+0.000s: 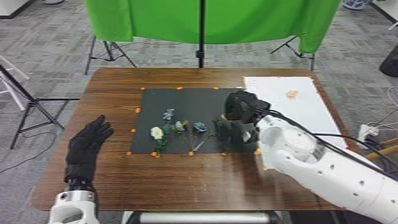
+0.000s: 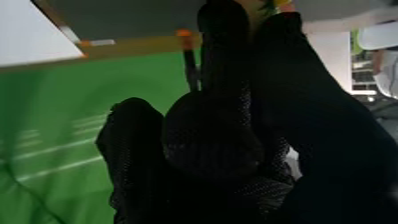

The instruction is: Arrange flowers

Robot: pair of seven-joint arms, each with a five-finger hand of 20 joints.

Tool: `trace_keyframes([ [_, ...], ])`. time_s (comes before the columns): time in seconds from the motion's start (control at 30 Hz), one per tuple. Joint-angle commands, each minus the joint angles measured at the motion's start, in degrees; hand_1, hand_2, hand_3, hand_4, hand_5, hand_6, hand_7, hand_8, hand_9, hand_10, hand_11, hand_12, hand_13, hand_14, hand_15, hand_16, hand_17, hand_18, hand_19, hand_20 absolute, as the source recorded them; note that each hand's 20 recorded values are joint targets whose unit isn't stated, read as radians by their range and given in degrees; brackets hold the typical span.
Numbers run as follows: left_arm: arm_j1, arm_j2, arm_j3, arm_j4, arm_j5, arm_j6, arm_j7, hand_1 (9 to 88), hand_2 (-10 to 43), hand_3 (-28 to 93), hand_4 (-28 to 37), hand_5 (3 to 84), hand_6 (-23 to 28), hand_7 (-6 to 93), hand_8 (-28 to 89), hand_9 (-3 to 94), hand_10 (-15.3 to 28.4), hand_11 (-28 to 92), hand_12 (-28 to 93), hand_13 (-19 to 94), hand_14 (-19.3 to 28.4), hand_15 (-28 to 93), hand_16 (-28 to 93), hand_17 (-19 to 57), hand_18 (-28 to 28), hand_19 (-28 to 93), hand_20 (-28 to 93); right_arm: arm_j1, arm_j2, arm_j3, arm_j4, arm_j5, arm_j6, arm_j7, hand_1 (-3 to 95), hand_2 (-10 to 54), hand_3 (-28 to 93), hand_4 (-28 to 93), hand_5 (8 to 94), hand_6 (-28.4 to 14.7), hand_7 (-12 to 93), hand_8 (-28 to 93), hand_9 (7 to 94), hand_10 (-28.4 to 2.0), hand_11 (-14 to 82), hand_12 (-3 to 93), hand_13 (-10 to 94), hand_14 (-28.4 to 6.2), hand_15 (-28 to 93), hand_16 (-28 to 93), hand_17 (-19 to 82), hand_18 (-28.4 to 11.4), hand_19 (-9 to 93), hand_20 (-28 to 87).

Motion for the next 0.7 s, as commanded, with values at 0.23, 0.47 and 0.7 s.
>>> trace_keyframes([
  [0.23,0.27,-0.28,0.46,0.62,0.37,-0.65,-0.62,23.0,9.6,64,-28.3,42.7,7.1,6.3,-5,39.1,14.3,17,11,29,18.7,27,-2,3.9,13.6,12,20,-0.36,1.40,1.80,-0.88,1.24,-2.95,-0.83,42.0,-9.5,68,-22,68.6,3.6,20,-9,81.2,-10.7,22.4,21.9,91,-0.5,61,34,66,-10.8,93,60],
  [0.47,-0.01,-0.11,0.40,0.70,0.59,-0.94,-0.66,23.0,9.5,64,-28.3,42.7,7.1,6.4,-5,39.1,14.3,17,11,29,18.7,27,-2,3.8,13.7,12,20,-1.60,2.50,5.63,-3.70,4.70,-4.05,-0.68,39.1,-9.5,67,-23,67.0,3.1,19,-11,80.9,-11.1,22.5,21.7,91,-0.6,61,33,66,-10.9,93,61],
  [0.7,-0.21,0.03,0.40,0.75,0.73,-1.03,-0.39,23.1,9.5,64,-28.3,42.7,7.1,6.4,-5,39.1,14.3,17,11,29,18.6,27,-2,3.8,13.7,12,19,-2.88,3.36,12.71,-5.26,6.41,-1.60,1.06,33.9,-9.5,65,-23,66.6,2.3,18,-11,81.3,-11.9,22.4,21.7,91,-0.9,61,33,66,-11.4,93,60],
])
